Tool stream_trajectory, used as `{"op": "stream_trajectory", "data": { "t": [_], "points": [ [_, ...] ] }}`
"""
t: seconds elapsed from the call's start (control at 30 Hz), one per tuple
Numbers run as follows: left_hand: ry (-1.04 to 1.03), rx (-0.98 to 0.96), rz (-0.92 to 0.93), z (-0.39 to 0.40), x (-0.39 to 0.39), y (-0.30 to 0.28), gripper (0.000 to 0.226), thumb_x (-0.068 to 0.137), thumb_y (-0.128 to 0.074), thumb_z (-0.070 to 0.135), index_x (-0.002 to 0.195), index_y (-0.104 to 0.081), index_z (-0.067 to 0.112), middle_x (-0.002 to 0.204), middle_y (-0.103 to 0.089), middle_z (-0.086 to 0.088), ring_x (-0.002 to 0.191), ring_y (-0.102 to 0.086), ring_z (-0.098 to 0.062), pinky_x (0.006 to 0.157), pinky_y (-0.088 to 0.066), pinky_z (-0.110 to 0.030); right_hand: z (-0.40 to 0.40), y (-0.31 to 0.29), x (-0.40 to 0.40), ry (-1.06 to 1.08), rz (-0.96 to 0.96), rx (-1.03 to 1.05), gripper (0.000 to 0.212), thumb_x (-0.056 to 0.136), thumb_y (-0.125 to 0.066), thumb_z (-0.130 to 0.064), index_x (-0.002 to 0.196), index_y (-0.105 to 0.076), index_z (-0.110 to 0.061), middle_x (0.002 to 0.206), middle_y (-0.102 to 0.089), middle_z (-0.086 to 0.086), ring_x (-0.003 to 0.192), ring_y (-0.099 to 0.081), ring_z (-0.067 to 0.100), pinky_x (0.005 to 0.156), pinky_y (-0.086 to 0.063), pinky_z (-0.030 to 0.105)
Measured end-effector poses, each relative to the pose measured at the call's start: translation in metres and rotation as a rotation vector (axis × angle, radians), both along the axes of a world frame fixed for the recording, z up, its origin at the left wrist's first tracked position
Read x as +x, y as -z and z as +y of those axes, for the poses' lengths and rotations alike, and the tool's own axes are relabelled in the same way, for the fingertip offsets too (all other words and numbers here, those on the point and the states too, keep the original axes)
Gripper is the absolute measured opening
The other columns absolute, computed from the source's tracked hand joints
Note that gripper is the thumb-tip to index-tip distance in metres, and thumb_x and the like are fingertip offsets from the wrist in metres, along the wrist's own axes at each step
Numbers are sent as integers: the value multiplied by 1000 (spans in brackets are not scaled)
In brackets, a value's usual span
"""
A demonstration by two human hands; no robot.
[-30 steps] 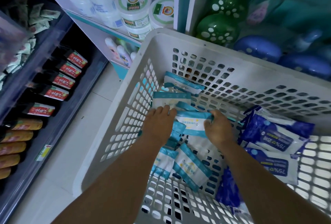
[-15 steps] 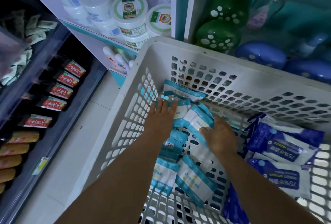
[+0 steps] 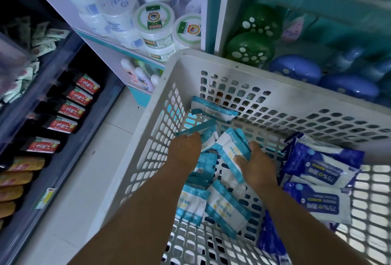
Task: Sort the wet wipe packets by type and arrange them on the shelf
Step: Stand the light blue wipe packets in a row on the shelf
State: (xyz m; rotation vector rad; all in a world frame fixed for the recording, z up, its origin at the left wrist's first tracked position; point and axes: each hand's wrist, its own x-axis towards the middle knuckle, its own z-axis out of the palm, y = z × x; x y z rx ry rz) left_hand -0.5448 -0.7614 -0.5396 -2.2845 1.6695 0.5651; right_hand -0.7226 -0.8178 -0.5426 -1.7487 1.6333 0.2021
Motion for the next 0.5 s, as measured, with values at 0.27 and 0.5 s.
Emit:
{"op": "stream_trajectory", "data": {
  "t": [0.27,0.5],
  "points": [
    [-169,-53,85,-1,-5,-78,44,92,-58,18,130,-35,14,108,-63,-7,97,-63,-27,75,-49,-35,8,-69,1,113,-183,-103,41,96,-52,-29,131,-39,-12,97,-63,10,75,-63,26,64,-54,40],
    [-394,-285,199,21,1,-186,40,92,-55,32,126,-38,18,102,-62,-9,90,-60,-31,68,-44,-34,12,-162,12,107,-407,-257,46,91,-59,-32,131,-49,-12,100,-67,9,80,-61,24,69,-52,35]
  ]
}}
